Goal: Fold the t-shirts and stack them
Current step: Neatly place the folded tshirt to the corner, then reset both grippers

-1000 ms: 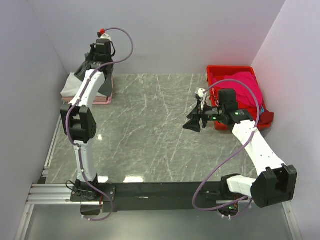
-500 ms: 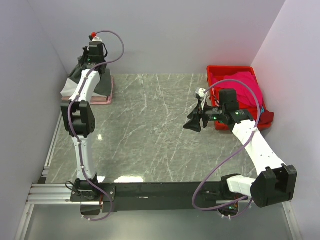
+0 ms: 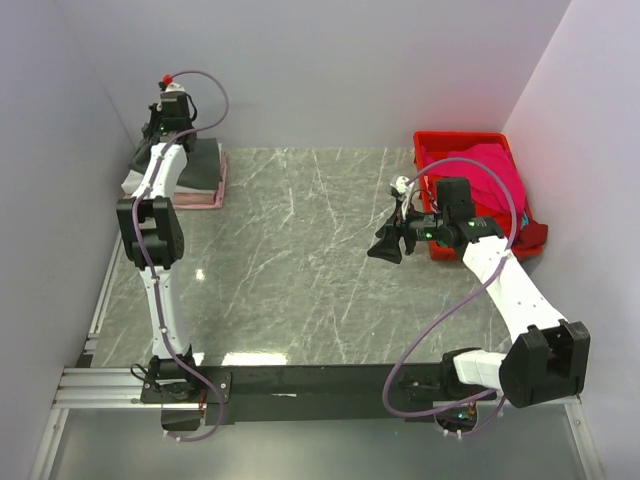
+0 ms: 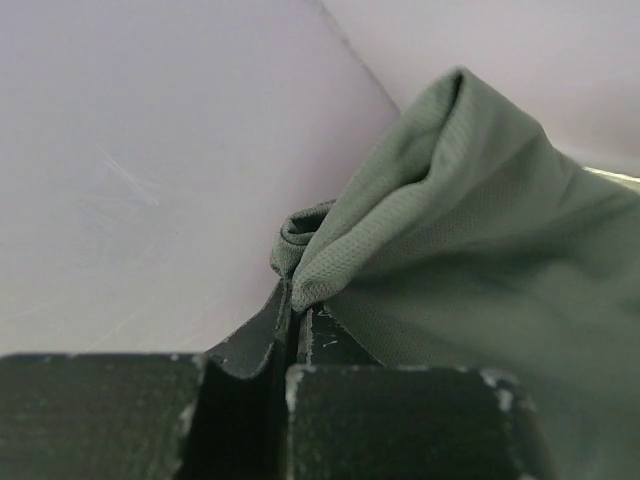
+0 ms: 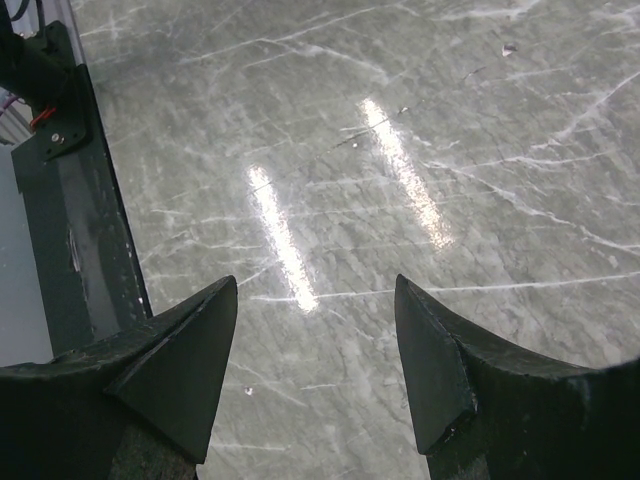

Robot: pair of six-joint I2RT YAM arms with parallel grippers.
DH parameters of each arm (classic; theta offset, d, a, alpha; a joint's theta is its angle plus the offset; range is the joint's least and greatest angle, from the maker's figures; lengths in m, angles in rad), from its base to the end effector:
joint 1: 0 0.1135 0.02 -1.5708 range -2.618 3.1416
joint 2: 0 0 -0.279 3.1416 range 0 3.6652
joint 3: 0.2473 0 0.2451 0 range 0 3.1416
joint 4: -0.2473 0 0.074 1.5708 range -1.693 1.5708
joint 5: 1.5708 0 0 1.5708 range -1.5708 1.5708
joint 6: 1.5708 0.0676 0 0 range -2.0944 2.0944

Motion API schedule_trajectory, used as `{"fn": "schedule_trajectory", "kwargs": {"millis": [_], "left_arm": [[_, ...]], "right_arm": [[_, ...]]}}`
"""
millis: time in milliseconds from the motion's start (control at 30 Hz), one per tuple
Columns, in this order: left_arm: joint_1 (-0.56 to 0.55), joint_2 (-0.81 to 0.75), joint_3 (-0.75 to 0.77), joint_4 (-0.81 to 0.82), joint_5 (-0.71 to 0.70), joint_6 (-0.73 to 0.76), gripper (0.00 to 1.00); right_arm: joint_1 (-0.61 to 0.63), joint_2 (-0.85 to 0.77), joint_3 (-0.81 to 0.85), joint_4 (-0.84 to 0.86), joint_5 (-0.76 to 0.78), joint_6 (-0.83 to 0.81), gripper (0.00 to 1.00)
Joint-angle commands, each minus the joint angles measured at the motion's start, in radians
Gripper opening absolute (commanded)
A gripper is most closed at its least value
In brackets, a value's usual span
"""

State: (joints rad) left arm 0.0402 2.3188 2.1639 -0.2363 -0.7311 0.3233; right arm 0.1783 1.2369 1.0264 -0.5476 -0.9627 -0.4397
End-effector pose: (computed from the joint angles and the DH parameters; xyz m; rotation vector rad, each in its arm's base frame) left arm 0.5665 0.0680 0.2932 -0.2152 1.9629 0.9515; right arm 0.2414 0.0999 0.3087 -1.0660 1.8190 0.9499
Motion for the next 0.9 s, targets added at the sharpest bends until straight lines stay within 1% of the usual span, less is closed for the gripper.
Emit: {"fn": "schedule_trajectory", "kwargs": {"millis": [0,233,267,300,333,367,400,433,467,500,533,567,633,667,700,767,800,833,867], "left_arm": [[0.026,0.016,0.065,0.048,0.032,-0.033,0.0],[0.056,0.07,0.08,0.089,0.056,-0.049,0.01],[0.064,0.076,0.076,0.101,0.023,-0.055,0.07],[0.073,0.079,0.067,0.12,-0.011,-0.056,0.39],[0.073,0.08,0.062,0.171,-0.058,-0.044,0.58],[0.072,0.076,0.05,0.214,-0.117,-0.038,0.72],[0.063,0.062,0.039,0.266,-0.242,-0.033,0.95],[0.058,0.024,0.043,0.269,-0.264,-0.038,0.98],[0.053,0.002,0.081,0.24,-0.258,-0.062,0.99],[0.037,-0.024,0.106,0.188,-0.217,-0.094,0.99],[0.026,-0.073,0.128,0.157,-0.208,-0.121,0.99],[0.012,-0.097,0.143,0.15,-0.206,-0.115,0.99],[-0.034,-0.181,0.151,0.141,-0.188,-0.105,0.99],[-0.034,-0.209,0.145,0.091,-0.173,-0.116,0.99],[-0.081,-0.235,0.139,0.053,-0.15,-0.133,0.99],[-0.102,-0.32,0.093,-0.044,-0.055,-0.238,1.0],[-0.108,-0.352,0.065,-0.158,0.02,-0.286,0.99],[-0.105,-0.422,0.027,-0.2,0.177,-0.417,0.98],[-0.097,-0.461,-0.083,-0.224,0.268,-0.465,0.97]], "right_arm": [[-0.008,0.006,0.011,0.0,0.001,-0.011,0.71],[-0.008,0.015,0.012,-0.002,0.007,-0.011,0.71],[-0.01,0.015,0.012,0.0,0.009,-0.011,0.71],[-0.008,0.015,0.014,-0.003,0.007,-0.011,0.71],[-0.008,0.013,0.014,-0.002,0.01,-0.014,0.71],[-0.01,0.012,0.012,0.0,0.01,-0.014,0.71],[-0.011,0.012,0.011,0.001,0.012,-0.01,0.71],[-0.01,0.009,0.012,0.0,0.013,-0.014,0.71],[-0.011,0.01,0.011,0.0,0.013,-0.016,0.71],[-0.011,0.007,0.009,0.001,0.015,-0.019,0.71],[-0.01,0.006,0.011,0.002,0.019,-0.022,0.71],[-0.01,0.001,0.011,-0.002,0.028,-0.027,0.71],[-0.01,-0.014,0.011,-0.008,0.038,-0.043,0.71],[-0.014,-0.02,0.009,-0.005,0.051,-0.048,0.71],[-0.017,-0.03,0.006,-0.008,0.055,-0.065,0.71],[-0.023,-0.051,0.004,-0.008,0.062,-0.079,0.71],[-0.028,-0.059,0.003,-0.012,0.07,-0.096,0.71],[-0.03,-0.069,0.003,-0.027,0.073,-0.109,0.71],[-0.028,-0.074,0.001,-0.035,0.076,-0.123,0.71]]}}
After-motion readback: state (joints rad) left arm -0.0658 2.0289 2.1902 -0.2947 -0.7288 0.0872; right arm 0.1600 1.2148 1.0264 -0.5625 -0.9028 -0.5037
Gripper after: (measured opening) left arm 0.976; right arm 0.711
